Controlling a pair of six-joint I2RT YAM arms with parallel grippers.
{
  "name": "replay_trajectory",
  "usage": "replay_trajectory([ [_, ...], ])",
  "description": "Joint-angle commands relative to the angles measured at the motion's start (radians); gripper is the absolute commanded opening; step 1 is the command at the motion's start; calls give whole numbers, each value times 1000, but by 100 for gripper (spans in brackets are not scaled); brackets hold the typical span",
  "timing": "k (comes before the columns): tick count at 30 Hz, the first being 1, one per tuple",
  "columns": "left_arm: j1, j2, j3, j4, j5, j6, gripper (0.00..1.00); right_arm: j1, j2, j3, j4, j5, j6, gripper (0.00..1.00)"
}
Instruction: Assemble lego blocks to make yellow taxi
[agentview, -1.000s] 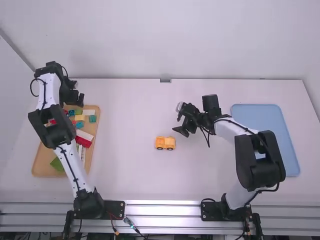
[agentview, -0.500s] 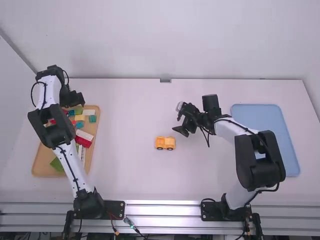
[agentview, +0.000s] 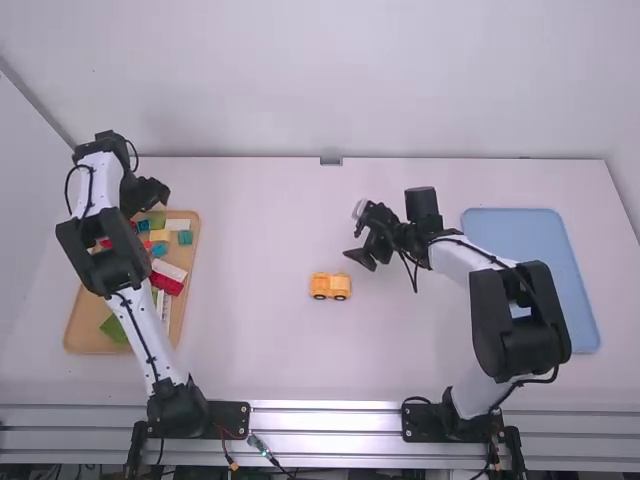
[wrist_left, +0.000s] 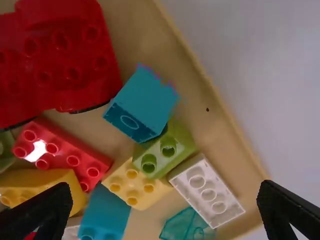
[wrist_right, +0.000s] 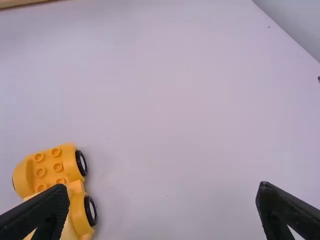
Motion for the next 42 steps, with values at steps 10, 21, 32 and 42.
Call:
replay_trajectory([
  [10,5,2,-76,26,4,-192,96,-2,-11,8,-1,-5,31,99],
  [21,2,2,-105,47,3,-216,63,-2,-11,8,-1,-5,30,99],
  [32,1,2,-105,3,-26,-215,61,-2,-11,8,-5,-6,30,99],
  [42,0,2,-105,-14,-46,-241,58,-1,-11,8,-10,-5,31,99],
])
